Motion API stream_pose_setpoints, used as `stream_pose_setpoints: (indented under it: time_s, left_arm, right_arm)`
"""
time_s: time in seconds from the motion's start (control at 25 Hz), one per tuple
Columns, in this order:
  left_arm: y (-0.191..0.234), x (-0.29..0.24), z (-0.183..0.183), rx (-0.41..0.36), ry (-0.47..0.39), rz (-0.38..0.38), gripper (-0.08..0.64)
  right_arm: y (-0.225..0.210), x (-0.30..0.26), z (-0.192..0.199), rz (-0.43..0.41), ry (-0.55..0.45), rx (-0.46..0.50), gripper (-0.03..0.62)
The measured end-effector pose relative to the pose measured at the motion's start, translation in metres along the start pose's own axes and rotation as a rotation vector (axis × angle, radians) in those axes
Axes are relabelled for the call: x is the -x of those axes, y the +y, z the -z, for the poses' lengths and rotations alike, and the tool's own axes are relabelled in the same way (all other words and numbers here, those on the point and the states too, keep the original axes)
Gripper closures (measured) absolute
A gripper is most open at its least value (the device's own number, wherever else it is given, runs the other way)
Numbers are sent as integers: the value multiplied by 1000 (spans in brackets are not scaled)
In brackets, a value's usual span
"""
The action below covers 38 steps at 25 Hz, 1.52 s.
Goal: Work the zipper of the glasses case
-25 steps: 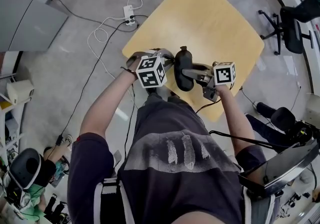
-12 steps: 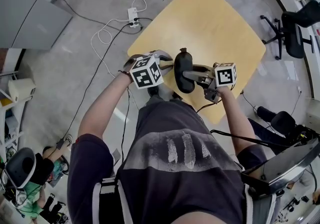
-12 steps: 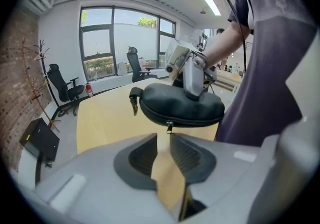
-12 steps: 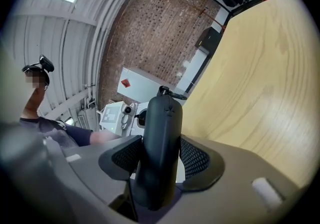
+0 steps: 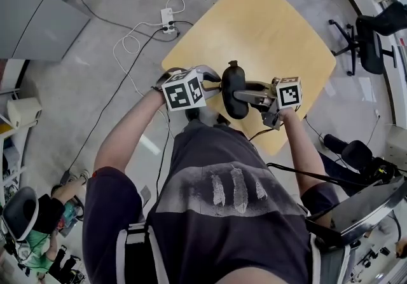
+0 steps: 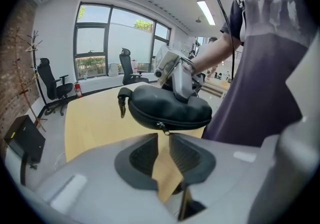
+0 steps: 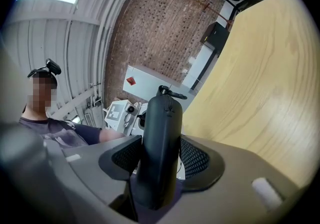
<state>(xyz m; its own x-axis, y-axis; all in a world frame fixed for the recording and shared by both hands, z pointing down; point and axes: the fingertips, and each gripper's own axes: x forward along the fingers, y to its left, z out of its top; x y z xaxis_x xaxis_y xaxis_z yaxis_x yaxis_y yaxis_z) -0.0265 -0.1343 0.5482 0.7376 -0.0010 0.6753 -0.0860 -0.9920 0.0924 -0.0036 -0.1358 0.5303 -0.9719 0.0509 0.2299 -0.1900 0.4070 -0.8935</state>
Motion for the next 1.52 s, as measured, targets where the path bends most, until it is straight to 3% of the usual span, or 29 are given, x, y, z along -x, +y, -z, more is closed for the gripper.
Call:
stream_pose_setpoints:
  time_s: [0.08, 0.4, 0.48, 0.56, 0.88, 1.0, 1.2, 1.52]
  left_arm:
    - [-4, 1, -3, 3, -7, 11, 537]
    - [2, 9, -4, 63, -38, -34, 554]
    - [5, 12, -4, 70, -41, -61, 528]
    - [7, 13, -7, 74, -50, -75, 457]
    - [11, 18, -15, 45, -86, -138, 445]
    - [12, 21, -16, 38, -112, -162, 511]
    - [19, 28, -19, 56, -151, -223, 517]
    - [20, 30, -20, -10, -146, -308, 517]
  right_arm:
    - [-1, 2, -1, 13, -3, 6, 354]
    - [-6, 4, -5, 45, -9, 13, 356]
    - [-5, 4, -6, 41, -10, 12, 356]
    - [-3, 3, -6, 37, -9, 11, 357]
    - [0, 5, -10, 28, -39, -12, 357]
    - [-4, 4, -11, 35, -44, -23, 357]
    - [-5, 3, -9, 31, -42, -44, 359]
    - [-4, 2, -10, 23, -51, -62, 359]
